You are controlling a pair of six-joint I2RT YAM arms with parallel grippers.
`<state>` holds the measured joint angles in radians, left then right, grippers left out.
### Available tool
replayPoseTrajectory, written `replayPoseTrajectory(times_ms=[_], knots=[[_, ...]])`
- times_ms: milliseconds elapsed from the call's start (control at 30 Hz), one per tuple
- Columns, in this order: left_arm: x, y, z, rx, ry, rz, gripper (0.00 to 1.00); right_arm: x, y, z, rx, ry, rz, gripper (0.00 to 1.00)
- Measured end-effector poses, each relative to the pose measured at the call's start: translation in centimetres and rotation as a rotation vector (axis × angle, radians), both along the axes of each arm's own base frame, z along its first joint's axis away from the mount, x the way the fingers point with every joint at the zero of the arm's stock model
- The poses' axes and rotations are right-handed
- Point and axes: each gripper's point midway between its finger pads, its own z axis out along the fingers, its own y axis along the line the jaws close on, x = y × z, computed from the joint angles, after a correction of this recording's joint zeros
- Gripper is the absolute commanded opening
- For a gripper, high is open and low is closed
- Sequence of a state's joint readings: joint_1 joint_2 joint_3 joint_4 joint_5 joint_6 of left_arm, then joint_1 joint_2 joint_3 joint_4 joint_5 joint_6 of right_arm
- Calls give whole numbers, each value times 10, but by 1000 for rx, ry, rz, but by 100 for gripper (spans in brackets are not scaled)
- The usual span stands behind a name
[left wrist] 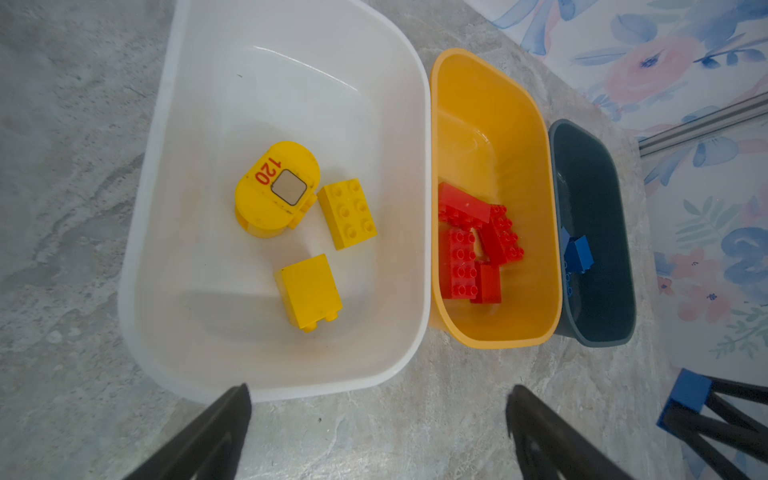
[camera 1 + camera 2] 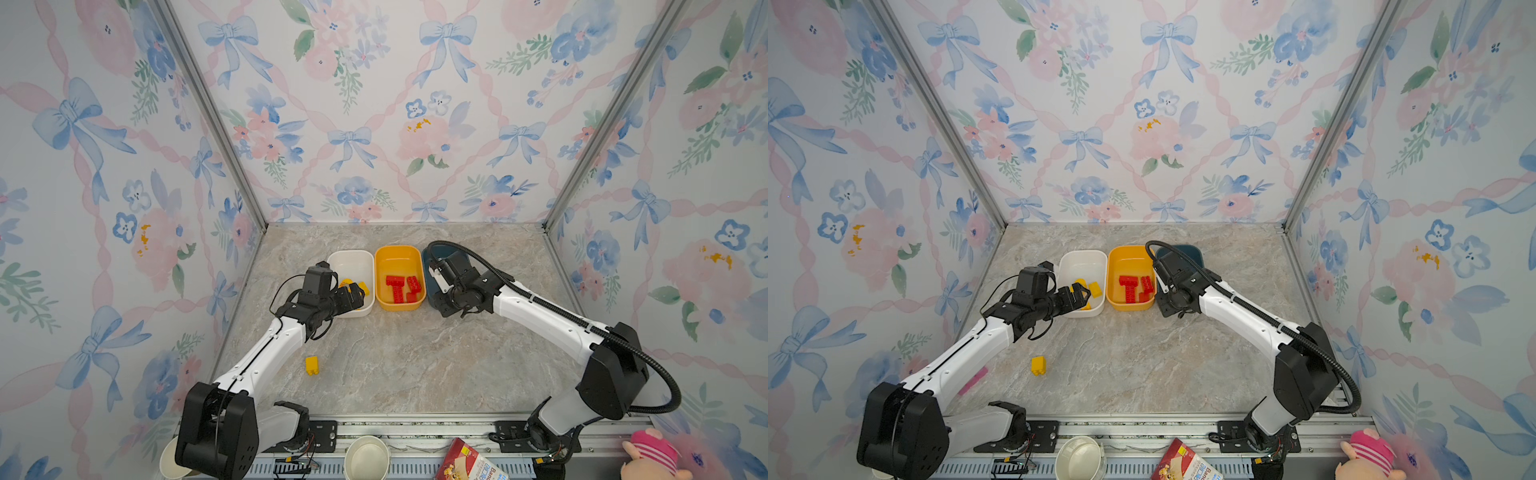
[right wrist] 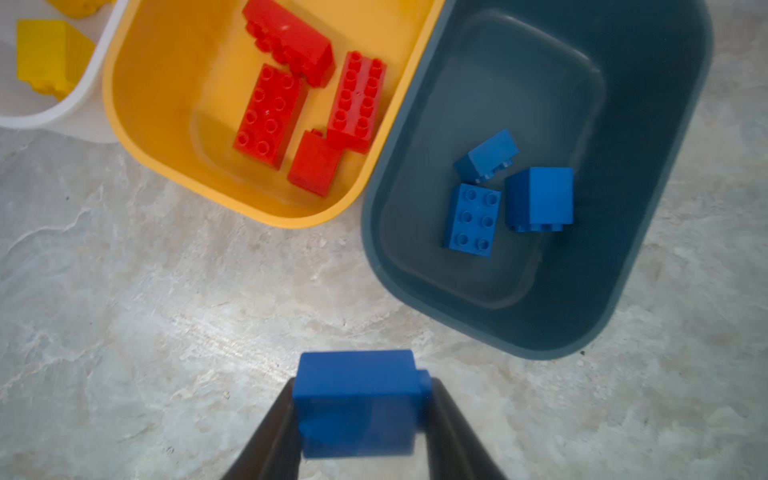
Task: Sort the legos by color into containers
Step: 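Carry the small blue brick into the teal bin and release it with right gripper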
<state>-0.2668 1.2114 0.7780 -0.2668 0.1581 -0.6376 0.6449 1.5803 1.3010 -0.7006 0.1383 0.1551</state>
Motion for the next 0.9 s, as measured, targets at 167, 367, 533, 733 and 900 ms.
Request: replayPoseTrajectory(times_ms=[167,367,533,733,900], knots=[[-3,-5,-1,-4,-6,-15,98,48,-15,6,32,-48,-105,32],[-8,-5,-3,-4,-6,-18,98,88,-27,-24,13,-19,-173,31],[-12,-4,-10,1,10,-18,98,111,-32,-45,0,2,-204,31],[-12,-4,-10,1,11,-18,98,132,-26,-55,3,3,-213,31],[-12,-3,-10,3,10,-16,98,140,-27,-62,0,8,-220,31]])
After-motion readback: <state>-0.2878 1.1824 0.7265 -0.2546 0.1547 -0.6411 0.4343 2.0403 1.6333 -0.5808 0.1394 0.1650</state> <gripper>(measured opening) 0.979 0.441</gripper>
